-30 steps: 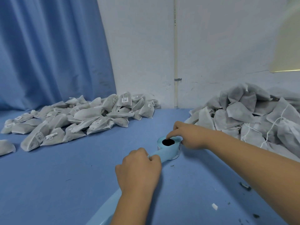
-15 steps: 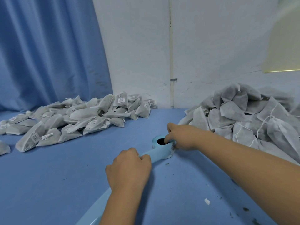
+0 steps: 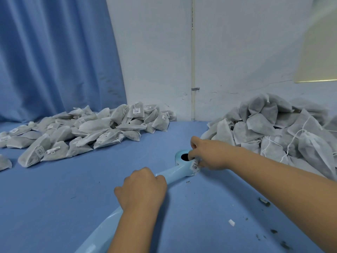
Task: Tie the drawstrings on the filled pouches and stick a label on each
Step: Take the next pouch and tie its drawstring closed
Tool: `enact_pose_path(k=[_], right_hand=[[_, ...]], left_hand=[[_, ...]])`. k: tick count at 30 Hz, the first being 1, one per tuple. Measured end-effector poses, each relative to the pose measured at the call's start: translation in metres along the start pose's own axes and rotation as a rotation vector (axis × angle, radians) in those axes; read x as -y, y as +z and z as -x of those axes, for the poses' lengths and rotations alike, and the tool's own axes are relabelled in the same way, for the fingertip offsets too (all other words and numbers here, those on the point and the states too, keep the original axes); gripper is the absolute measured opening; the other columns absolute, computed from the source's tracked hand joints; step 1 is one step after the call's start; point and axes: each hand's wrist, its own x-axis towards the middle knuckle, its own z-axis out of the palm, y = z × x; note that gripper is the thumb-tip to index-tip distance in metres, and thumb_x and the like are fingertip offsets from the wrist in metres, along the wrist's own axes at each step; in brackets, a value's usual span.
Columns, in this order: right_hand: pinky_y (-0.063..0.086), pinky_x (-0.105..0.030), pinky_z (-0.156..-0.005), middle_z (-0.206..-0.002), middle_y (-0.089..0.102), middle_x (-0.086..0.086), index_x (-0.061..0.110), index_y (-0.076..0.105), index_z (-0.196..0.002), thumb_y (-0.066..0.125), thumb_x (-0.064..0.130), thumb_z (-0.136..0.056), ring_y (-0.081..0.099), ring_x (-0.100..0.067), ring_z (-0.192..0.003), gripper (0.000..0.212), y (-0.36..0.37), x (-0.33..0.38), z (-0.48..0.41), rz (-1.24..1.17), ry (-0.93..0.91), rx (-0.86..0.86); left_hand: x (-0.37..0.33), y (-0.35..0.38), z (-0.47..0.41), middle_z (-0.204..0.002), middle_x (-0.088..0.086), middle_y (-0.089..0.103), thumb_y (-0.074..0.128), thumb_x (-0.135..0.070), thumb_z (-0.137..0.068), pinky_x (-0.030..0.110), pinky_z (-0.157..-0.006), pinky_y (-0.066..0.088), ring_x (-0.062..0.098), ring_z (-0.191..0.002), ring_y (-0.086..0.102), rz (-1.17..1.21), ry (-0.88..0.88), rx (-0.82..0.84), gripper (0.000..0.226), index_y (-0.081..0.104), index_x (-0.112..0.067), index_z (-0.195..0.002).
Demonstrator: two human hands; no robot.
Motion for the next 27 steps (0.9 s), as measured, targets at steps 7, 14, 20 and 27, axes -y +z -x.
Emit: enact_pose_path(k=[7,14,20,27], right_hand=[[0.041,-0.029,-0.070,-0.131,0.033,0.003,0.030,0.049,-0.130,0.051,0.005,-0.087,0.055,-0.021,-0.088,0.050,0.014,-0.013,0.021,-0.326,0.118,-0.168],[0.043,-0.016,-0.078,-0.110,0.040,0.019,0.032,0.058,-0.115,0.062,0.014,-0.088,0.057,-0.008,-0.080,0.033,0.037,-0.014,0.072,-0.676,0.240,-0.383],[0.037,-0.007,-0.065,-0.095,0.051,0.015,0.029,0.062,-0.099,0.062,0.008,-0.085,0.054,0.002,-0.071,0.026,0.054,-0.027,0.116,-0.742,0.486,-0.677],[0.052,-0.041,-0.074,-0.080,0.064,-0.005,0.016,0.060,-0.102,0.052,0.009,-0.086,0.061,-0.023,-0.076,0.019,0.071,-0.047,0.142,-0.987,0.854,-0.795]], left_hand=[[0.000,-0.002,0.004,-0.081,-0.005,0.055,0.039,-0.032,-0.088,0.035,-0.078,0.035,0.022,-0.084,0.052,-0.005,-0.015,0.081,0.022,0.047,-0.021,-0.071],[-0.007,-0.007,0.016,-0.076,-0.006,0.054,0.041,-0.032,-0.085,0.034,-0.074,0.033,0.015,-0.071,0.048,-0.021,0.025,0.153,0.021,0.047,-0.021,-0.068],[-0.012,-0.008,0.025,-0.080,-0.007,0.056,0.042,-0.031,-0.083,0.033,-0.075,0.035,0.014,-0.074,0.051,-0.094,0.035,0.220,0.016,0.049,-0.022,-0.073],[-0.022,-0.003,0.034,-0.102,0.001,0.047,0.040,-0.031,-0.091,0.035,-0.080,0.035,0.024,-0.100,0.046,-0.112,0.080,0.002,0.023,0.055,-0.021,-0.106]])
